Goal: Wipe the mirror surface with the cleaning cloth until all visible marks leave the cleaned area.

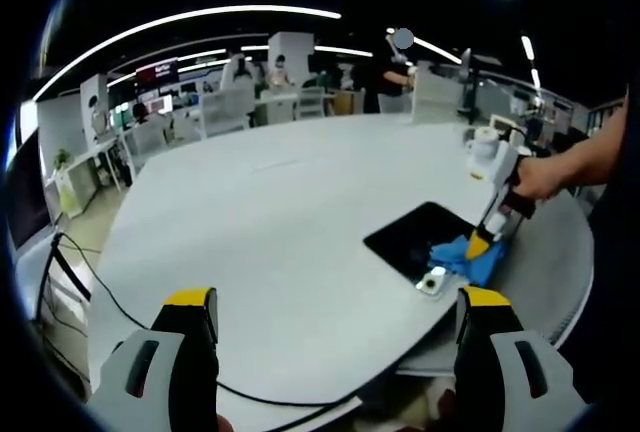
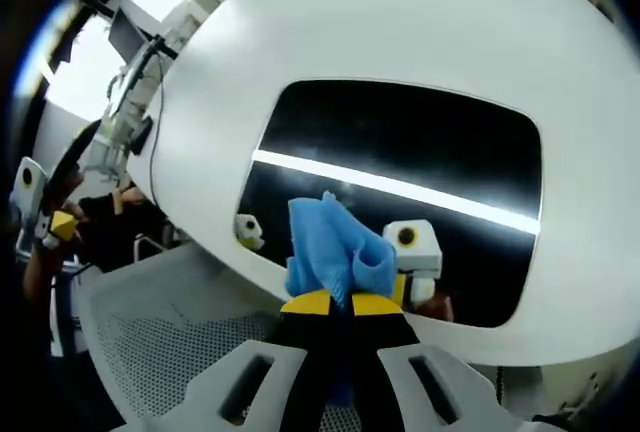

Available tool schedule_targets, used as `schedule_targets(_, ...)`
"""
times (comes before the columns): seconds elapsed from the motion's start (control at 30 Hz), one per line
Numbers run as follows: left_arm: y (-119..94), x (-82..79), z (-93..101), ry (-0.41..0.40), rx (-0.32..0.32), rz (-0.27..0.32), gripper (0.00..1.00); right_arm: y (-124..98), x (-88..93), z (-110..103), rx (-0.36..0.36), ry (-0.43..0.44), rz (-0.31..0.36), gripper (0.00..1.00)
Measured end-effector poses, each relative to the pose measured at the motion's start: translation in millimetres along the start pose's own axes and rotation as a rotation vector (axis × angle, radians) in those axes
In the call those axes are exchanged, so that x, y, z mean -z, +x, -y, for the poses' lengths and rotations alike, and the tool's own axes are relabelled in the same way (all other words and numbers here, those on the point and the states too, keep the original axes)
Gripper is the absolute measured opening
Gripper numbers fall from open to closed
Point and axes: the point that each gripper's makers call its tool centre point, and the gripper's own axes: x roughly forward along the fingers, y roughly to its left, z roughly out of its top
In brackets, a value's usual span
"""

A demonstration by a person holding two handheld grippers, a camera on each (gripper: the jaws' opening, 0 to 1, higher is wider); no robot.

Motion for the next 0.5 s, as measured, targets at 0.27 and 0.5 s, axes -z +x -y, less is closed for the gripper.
schedule_targets(0.27, 0, 0.6, -1.0, 0.001, -0.001, -0.007, 1.00, 2, -9.9, 3, 0.008, 0.006, -0.005, 0.00)
schedule_targets(0.5, -2, 6.3, -3.9, -0.009, -0.006, -0.018, 1.00, 3, -28.0, 11, 0.014, 0.017, 0.000, 0.00)
